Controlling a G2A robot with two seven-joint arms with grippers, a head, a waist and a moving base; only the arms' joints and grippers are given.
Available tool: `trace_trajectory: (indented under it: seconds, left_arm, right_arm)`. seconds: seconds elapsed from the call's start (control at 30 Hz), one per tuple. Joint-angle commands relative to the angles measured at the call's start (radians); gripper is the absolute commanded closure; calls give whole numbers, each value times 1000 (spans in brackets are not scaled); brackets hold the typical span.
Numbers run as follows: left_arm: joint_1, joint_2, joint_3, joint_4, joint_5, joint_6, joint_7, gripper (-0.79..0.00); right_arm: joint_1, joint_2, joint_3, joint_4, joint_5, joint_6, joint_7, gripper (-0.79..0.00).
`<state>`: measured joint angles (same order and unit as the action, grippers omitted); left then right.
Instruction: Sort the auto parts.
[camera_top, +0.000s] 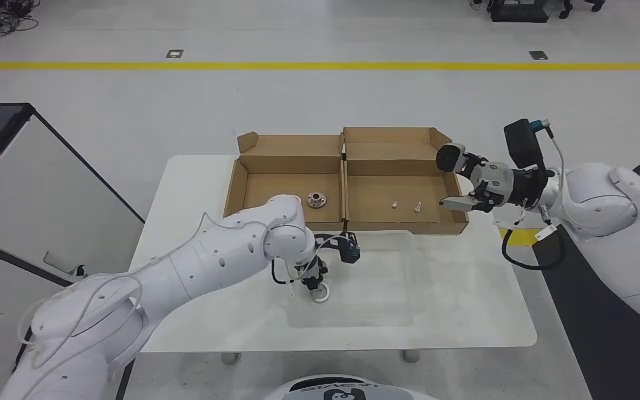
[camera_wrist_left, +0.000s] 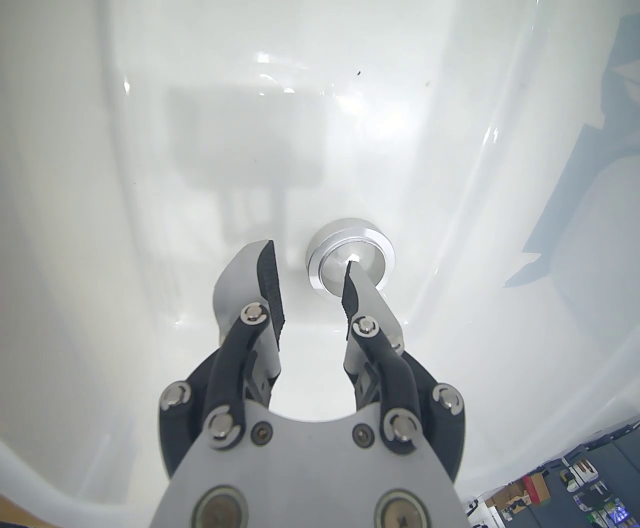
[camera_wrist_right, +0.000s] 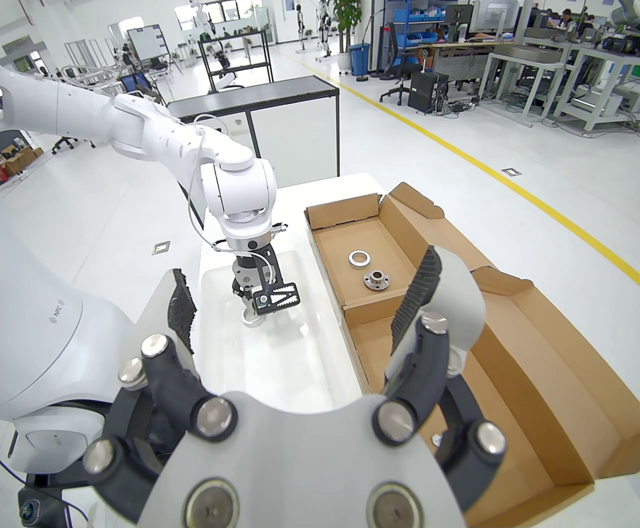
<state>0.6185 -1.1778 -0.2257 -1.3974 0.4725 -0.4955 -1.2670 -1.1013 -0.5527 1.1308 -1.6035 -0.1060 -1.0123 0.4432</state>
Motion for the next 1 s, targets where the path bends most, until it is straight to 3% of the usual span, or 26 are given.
trace_trajectory:
  seconds: [0.0, 0.37, 0.77, 0.83, 0.87, 0.97]
  left_arm:
    - [1, -4, 1, 5, 2, -7, -4, -299]
    - [4, -24, 6, 31, 7, -30, -17, -243]
    - [6, -36, 10, 48, 23, -36, -22, -237]
    - [8, -37, 12, 51, 30, -37, -20, -172]
    - [8, -37, 14, 49, 37, -38, -20, 0]
    - [9, -39, 13, 47, 44, -37, -20, 0]
  right_arm:
    - [0, 0, 0, 0, 0, 0, 0, -785]
    - [0, 0, 0, 0, 0, 0, 0, -785]
    - [0, 0, 0, 0, 0, 0, 0, -785]
    - [0, 0, 0, 0, 0, 0, 0, -785]
    - [0, 0, 0, 0, 0, 0, 0, -785]
    - [0, 0, 0, 0, 0, 0, 0, -785]
